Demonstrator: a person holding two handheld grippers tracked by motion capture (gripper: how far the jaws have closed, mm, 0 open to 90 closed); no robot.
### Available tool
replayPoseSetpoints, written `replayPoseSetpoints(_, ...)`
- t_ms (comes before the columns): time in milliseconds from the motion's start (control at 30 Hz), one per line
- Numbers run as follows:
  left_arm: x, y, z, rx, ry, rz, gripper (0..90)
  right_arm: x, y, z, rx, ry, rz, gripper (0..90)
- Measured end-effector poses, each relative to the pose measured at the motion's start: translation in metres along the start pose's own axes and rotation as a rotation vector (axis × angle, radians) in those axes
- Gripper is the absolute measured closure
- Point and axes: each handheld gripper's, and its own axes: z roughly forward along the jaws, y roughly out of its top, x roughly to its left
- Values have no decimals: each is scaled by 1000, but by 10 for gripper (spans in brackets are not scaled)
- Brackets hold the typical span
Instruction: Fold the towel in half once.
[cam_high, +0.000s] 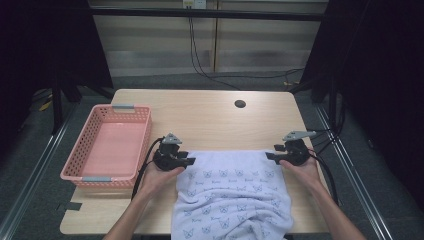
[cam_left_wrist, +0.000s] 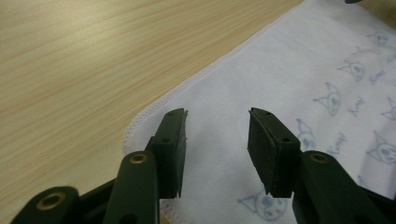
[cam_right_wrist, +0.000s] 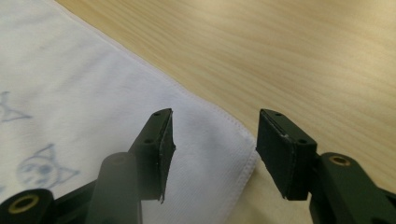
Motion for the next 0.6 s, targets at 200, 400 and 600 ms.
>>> replayPoseSetpoints(200,4,-7,1,12,15,-8,506,0,-5,15,33,-16,0,431)
replayPoseSetpoints(400,11,-9,-2,-2,35,-46,459,6,-6,13,19,41,-5,732)
replayPoseSetpoints(600,19,-10,5,29,60,-72,431,7,-9,10,26,61,19,844)
